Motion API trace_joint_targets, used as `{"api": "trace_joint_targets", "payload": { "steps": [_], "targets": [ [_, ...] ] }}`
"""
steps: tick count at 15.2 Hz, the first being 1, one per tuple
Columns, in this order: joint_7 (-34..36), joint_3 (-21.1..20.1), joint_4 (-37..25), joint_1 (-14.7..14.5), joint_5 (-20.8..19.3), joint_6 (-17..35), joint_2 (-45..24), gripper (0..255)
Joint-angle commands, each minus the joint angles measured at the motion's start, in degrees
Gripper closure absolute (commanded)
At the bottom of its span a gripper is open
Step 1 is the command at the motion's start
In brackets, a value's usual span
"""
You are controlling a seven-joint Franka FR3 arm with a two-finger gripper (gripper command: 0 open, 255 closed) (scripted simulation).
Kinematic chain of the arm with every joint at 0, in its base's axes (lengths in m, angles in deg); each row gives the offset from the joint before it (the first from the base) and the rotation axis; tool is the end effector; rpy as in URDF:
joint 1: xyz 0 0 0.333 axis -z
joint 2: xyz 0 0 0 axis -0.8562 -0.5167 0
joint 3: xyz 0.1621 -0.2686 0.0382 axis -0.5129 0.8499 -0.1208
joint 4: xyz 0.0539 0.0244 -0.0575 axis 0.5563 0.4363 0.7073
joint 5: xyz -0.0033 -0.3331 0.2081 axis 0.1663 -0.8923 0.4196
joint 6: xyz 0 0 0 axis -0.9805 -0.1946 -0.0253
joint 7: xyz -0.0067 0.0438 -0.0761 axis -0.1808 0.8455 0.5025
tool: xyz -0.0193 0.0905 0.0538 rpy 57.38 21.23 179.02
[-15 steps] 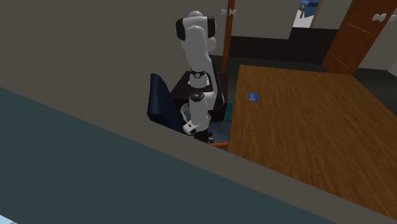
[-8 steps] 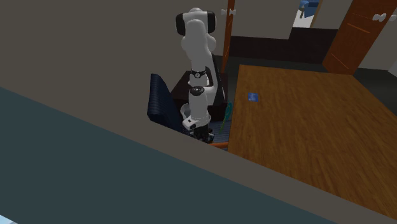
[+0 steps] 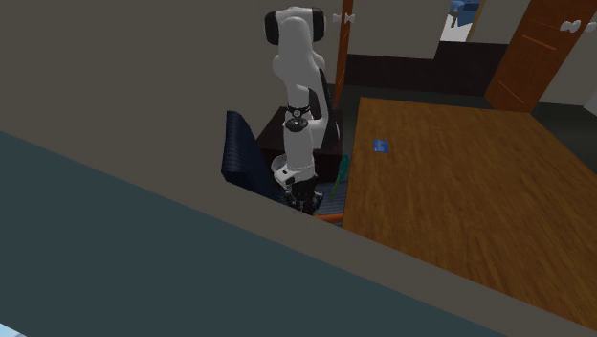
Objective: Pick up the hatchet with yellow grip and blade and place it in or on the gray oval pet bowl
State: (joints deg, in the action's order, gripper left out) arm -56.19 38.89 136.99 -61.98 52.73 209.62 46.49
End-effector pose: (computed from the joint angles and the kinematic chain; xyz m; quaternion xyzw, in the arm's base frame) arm 0.6267 0.1016 0.1684 -0.9955 0.0468 -0.0585 0.0577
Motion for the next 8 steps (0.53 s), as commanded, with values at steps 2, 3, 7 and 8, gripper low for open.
{"api": "trace_joint_targets", "payload": {
  "steps": [2, 3, 7, 8],
  "targets": [
    [0.1, -0.1, 0.5, 0.1, 0.1, -1.5, 2.1, 255],
    [0.1, -0.1, 0.7, 0.2, 0.1, -2.0, 2.7, 255],
    [0.2, -0.3, 1.0, 0.3, 0.2, -4.2, 5.2, 255],
    [0.2, -0.3, 1.1, 0.3, 0.3, -4.7, 5.8, 255]
  ]
}}
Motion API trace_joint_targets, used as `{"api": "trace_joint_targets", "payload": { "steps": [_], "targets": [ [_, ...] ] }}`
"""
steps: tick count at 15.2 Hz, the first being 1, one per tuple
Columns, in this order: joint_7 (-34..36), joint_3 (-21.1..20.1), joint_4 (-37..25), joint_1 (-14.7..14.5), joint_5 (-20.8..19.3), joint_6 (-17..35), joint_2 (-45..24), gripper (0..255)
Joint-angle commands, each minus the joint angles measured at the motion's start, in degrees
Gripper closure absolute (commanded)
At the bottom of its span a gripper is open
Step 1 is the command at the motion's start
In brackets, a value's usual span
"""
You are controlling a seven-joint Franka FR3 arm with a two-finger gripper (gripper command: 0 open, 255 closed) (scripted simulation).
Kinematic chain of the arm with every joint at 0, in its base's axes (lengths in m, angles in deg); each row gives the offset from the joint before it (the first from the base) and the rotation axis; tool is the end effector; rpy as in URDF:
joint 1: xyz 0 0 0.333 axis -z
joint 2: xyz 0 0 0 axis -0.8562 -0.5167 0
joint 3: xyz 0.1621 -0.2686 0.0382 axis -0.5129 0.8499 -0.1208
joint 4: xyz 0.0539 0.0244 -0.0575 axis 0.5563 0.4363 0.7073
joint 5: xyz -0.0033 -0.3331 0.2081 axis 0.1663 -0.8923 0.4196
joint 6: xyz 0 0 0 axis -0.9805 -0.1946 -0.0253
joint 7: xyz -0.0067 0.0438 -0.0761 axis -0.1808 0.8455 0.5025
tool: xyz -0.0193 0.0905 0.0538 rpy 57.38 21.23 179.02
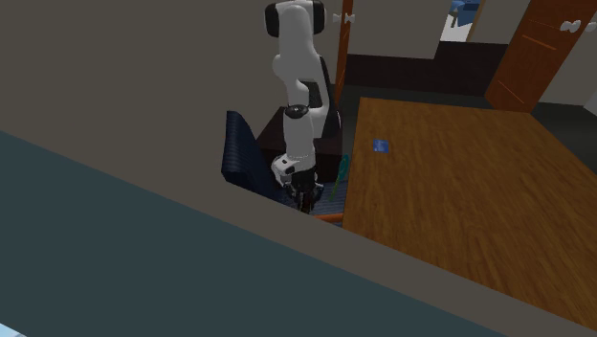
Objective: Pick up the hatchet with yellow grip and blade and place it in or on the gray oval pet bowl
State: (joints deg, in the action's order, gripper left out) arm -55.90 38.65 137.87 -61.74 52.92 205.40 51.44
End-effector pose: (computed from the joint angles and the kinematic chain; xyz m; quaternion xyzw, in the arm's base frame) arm 0.6267 0.1016 0.2097 -0.9956 0.0470 -0.0570 0.0575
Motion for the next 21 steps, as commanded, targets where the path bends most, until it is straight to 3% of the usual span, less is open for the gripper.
{"api": "trace_joint_targets", "payload": {
  "steps": [1, 10, 21],
  "targets": [
    [0.0, -0.1, 0.3, 0.1, 0.1, -1.0, 1.5, 255],
    [0.2, -0.3, 0.2, 0.4, 0.3, -5.7, 6.1, 255],
    [-11.2, -1.3, 27.8, 7.2, 7.4, 1.7, 25.6, 255]
  ]
}}
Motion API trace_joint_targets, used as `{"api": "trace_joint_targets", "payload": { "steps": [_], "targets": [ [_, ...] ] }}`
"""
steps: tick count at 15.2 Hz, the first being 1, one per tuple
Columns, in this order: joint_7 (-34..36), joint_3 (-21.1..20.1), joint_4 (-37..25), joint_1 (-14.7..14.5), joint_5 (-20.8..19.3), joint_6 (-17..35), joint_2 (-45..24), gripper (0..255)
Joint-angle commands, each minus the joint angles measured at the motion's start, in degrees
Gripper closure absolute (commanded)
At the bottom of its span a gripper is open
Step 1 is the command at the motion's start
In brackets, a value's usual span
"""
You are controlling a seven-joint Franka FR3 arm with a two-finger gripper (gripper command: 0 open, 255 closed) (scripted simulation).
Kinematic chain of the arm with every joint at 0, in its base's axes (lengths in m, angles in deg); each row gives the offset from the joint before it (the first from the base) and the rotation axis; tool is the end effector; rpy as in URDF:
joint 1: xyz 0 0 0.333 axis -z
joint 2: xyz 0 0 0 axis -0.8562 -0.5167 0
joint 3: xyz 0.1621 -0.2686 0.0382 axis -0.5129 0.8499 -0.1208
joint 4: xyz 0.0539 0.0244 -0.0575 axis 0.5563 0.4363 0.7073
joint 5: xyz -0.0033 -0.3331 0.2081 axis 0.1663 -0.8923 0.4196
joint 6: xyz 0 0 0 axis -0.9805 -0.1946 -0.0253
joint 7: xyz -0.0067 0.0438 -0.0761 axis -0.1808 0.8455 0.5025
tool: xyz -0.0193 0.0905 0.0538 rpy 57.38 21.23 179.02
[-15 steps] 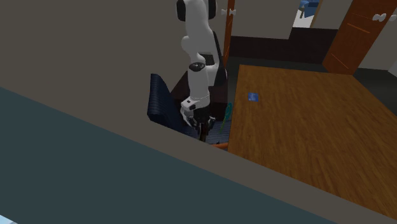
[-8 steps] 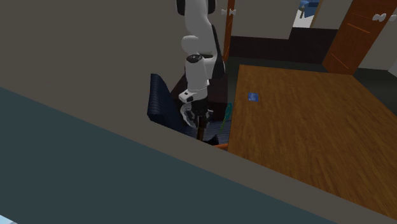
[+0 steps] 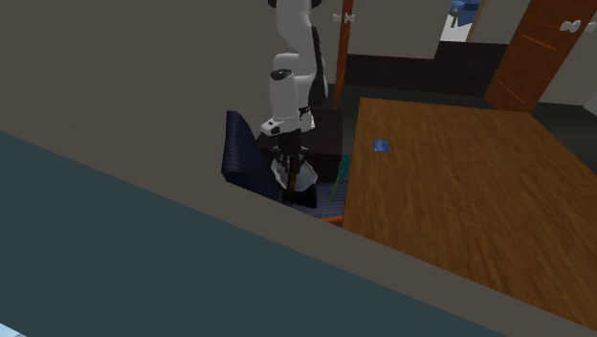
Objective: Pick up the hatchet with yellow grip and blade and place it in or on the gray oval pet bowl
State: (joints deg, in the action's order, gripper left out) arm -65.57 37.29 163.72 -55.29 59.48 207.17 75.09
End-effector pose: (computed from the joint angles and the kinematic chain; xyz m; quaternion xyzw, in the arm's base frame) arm 0.5117 0.0364 0.2716 -0.9955 0.0471 -0.0584 0.0577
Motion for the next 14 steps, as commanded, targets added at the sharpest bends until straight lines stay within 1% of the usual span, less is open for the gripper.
{"api": "trace_joint_targets", "payload": {
  "steps": [1, 7, 11, 14],
  "targets": [
    [-2.9, 0.2, 4.2, 1.3, 1.7, 0.3, 3.7, 255],
    [-11.1, 2.5, 16.4, 3.4, 5.9, 1.0, 14.4, 255],
    [-16.2, 5.4, 24.3, 5.0, 6.7, 0.0, 22.6, 255],
    [-17.5, 5.7, 24.6, 4.3, 8.2, 3.2, 19.7, 255]
  ]
}}
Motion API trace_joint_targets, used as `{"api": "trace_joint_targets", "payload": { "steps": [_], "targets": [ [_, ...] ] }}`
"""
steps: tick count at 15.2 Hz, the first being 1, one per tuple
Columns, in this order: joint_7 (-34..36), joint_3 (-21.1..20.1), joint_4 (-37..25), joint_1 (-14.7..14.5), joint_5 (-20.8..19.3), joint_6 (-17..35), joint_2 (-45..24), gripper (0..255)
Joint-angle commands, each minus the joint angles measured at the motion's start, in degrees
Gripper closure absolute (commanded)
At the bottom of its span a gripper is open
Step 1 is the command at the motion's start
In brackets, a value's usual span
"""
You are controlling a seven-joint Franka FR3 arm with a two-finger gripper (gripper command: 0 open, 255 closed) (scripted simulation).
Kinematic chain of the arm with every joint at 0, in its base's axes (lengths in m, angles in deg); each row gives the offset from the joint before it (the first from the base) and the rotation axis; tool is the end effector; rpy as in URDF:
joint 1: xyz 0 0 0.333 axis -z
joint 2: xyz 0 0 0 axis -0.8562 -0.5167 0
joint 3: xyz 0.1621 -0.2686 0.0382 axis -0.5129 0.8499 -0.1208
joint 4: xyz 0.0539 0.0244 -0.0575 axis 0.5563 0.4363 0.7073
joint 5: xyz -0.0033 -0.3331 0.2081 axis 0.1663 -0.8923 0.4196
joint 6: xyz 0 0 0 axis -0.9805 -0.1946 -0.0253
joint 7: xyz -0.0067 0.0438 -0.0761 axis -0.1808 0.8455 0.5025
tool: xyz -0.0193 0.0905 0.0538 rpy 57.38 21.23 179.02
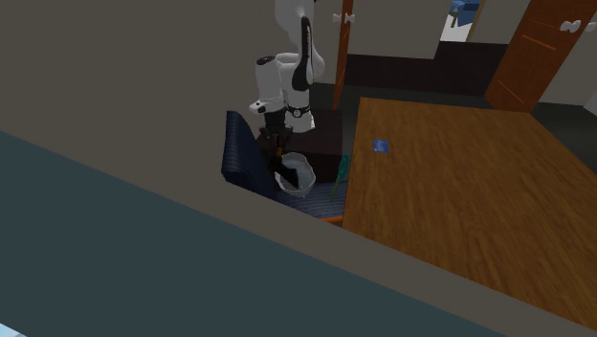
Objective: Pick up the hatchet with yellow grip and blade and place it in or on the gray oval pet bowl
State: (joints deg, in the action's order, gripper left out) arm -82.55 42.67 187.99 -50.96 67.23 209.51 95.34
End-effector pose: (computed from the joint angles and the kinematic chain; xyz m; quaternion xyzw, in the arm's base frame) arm 0.3749 -0.0451 0.2729 -0.9956 0.0448 -0.0583 0.0577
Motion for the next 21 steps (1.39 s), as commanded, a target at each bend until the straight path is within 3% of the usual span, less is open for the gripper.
{"api": "trace_joint_targets", "payload": {
  "steps": [1, 8, 14, 21],
  "targets": [
    [-1.1, 0.4, 0.4, -0.3, 1.0, 1.9, -1.5, 255],
    [-6.2, 1.1, 0.2, -2.4, 7.1, 9.0, -9.0, 255],
    [-14.0, 0.9, -1.1, -4.4, 16.6, 14.1, -15.7, 255],
    [-14.0, 0.8, -1.1, -4.2, 16.6, 14.1, -15.7, 255]
  ]
}}
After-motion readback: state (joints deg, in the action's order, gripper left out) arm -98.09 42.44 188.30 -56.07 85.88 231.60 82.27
